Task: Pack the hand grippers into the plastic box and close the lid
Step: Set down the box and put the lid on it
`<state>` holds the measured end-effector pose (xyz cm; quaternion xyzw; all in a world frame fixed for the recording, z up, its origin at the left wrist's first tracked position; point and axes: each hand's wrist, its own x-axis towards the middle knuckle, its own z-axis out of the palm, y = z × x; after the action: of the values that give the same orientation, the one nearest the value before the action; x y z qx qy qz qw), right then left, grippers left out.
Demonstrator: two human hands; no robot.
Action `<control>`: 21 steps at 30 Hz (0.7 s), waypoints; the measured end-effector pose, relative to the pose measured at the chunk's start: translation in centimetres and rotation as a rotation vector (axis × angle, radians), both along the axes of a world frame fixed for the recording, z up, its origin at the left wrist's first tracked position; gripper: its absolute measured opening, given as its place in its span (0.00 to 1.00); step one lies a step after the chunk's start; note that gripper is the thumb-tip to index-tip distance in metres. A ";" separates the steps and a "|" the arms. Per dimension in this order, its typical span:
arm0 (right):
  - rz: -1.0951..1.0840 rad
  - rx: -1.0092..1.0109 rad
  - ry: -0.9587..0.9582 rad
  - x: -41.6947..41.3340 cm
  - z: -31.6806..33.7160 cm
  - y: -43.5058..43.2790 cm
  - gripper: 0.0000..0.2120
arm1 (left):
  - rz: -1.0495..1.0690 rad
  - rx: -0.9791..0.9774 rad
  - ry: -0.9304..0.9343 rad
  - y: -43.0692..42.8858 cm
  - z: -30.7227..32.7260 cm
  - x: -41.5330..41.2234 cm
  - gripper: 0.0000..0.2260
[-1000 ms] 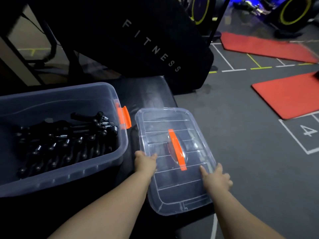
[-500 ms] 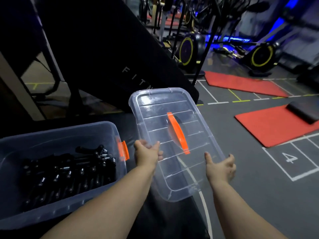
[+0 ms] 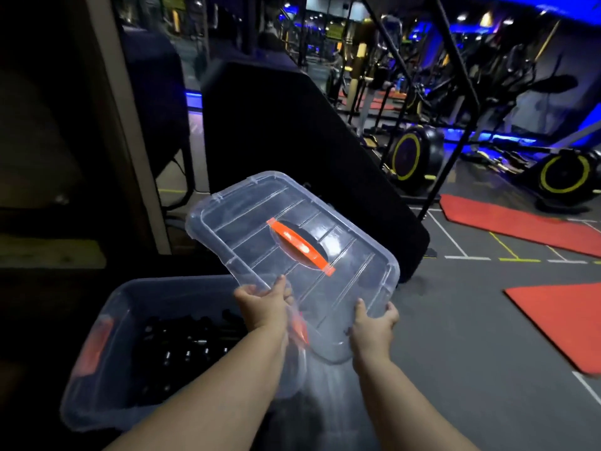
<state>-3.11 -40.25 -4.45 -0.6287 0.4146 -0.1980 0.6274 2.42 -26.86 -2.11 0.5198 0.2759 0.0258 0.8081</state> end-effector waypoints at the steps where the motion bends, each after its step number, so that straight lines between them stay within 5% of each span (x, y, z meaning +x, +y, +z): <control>1: 0.027 -0.013 -0.005 0.6 0.0 0.6 0.29 | 0.026 0.025 -0.004 1.3 0.1 0.3 0.18; 5: 0.171 -0.052 0.018 2.7 -0.2 2.7 0.29 | 0.151 0.075 -0.004 8.6 -0.3 2.1 0.20; 9: 0.307 -0.082 0.080 3.5 -0.6 4.3 0.31 | 0.352 0.133 0.093 17.8 -1.6 3.7 0.34; 12: 0.377 -0.107 0.127 3.5 -1.3 5.5 0.30 | 0.454 0.237 0.167 23.7 -3.3 2.9 0.28; 17: 0.482 -0.158 0.196 3.6 -2.6 7.0 0.34 | 0.154 0.556 0.279 28.9 -6.6 0.3 0.20; 21: 0.555 -0.250 0.235 4.2 -3.3 8.2 0.34 | 0.112 0.750 0.404 30.2 -8.3 -1.7 0.16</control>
<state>1.10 -32.05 -7.73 -0.8086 0.2694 0.0052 0.5231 0.68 3.34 -10.37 0.7563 0.4280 0.0658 0.4904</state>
